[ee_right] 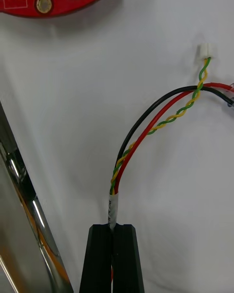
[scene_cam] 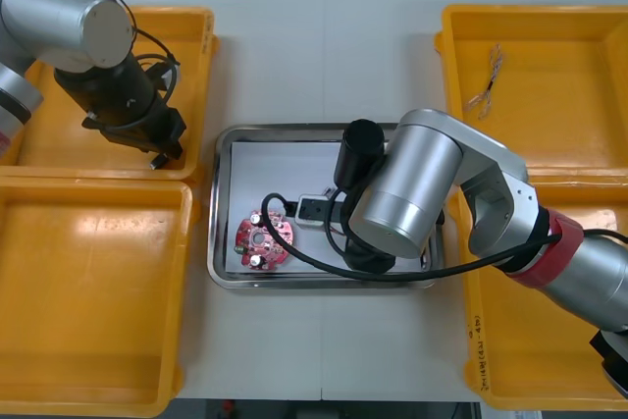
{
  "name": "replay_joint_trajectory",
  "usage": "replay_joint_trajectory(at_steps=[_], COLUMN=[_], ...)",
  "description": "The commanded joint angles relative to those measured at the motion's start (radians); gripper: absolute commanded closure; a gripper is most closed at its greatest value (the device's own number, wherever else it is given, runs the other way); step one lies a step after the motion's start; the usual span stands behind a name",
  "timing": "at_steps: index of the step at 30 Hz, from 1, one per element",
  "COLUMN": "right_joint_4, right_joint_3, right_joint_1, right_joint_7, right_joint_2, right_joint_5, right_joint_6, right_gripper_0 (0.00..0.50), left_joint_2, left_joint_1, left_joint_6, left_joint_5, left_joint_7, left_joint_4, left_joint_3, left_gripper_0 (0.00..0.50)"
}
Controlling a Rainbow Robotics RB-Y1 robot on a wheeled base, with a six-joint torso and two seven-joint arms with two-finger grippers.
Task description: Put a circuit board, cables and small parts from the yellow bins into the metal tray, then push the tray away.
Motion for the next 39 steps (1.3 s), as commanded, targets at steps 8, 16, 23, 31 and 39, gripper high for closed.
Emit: replay_joint_trajectory(at_steps=[8,16,23,31,39], right_joint_4=[-0.009,-0.018,-0.035,-0.079,-0.133], right_joint_3=[0.016,0.008,-0.03,-0.102,-0.182], right_joint_1=[0.016,0.014,0.008,-0.047,-0.102], right_joint_7=[-0.025,-0.039,-0.044,-0.061,-0.094], right_joint_2=[0.021,0.019,0.021,0.044,0.072], right_joint_5=[0.004,0.021,0.018,0.001,-0.005], right_joint_6=[0.018,0.026,0.072,0.245,0.253], right_gripper_0=[0.0,0.0,0.0,0.0,0.0], left_joint_2=[-0.022,-0.034,-0.034,-0.031,-0.021], left_joint_1=[-0.054,-0.054,-0.054,-0.051,-0.051], left_joint_6=[-0.045,-0.066,-0.079,-0.068,-0.045], left_joint_5=[-0.008,-0.01,-0.008,-0.008,-0.014], left_joint_7=[-0.1,-0.111,-0.111,-0.112,-0.12], left_joint_4=[0.046,0.08,0.08,0.081,0.08], left_joint_3=[-0.007,-0.013,-0.049,-0.073,-0.072], left_gripper_0=[0.0,0.0,0.0,0.0,0.0])
